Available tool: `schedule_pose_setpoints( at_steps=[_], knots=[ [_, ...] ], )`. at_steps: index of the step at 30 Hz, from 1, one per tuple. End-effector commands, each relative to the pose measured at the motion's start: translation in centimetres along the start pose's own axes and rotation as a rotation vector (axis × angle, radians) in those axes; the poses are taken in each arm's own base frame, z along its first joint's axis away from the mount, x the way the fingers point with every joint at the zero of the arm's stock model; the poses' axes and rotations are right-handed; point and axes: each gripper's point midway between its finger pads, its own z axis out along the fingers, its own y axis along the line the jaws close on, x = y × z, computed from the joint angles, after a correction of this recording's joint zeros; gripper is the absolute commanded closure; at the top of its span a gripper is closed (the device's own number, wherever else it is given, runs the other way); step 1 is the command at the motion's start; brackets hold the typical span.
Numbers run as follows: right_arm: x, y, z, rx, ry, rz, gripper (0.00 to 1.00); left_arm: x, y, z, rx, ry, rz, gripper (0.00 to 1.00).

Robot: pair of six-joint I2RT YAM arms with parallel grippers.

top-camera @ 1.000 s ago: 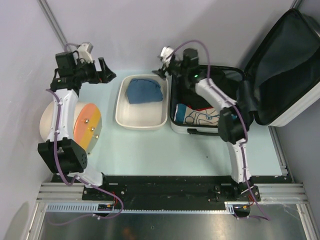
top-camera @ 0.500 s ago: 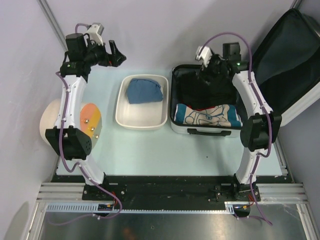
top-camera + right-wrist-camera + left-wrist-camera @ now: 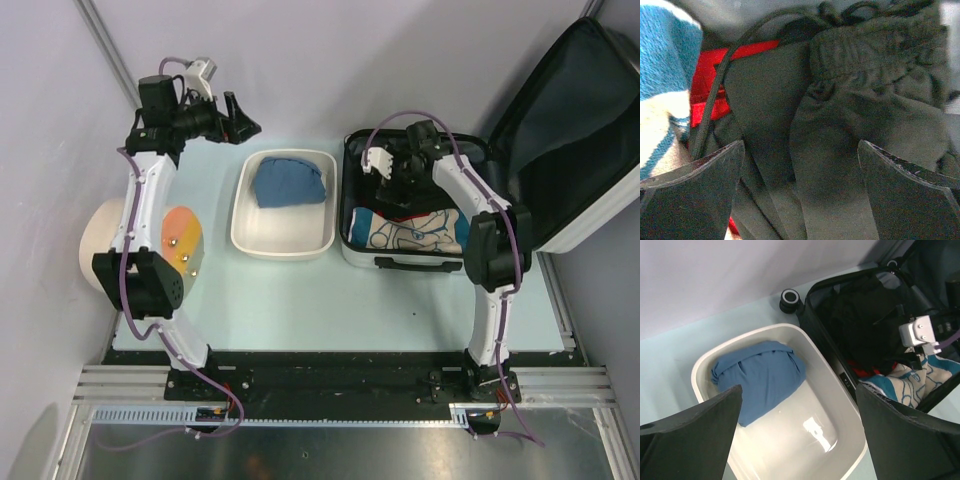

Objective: Open, take out, and arrange the luggage

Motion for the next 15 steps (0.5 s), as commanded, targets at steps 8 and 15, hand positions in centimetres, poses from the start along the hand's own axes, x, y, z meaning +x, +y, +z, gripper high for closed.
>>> schedule_pose_setpoints(
  at_steps=[8,15],
  knots=[
    [2.0,3.9,-0.6,-0.275,0.007,0.001,0.0,0.2,-1.5,-1.4,0.033,-0.01,0.049,0.0],
    [2.2,5.9,-1.3,-0.4,0.009,-0.003,0.0,0.3,-1.2,-0.7,0.042,-0.004,0.037,0.0]
  ],
)
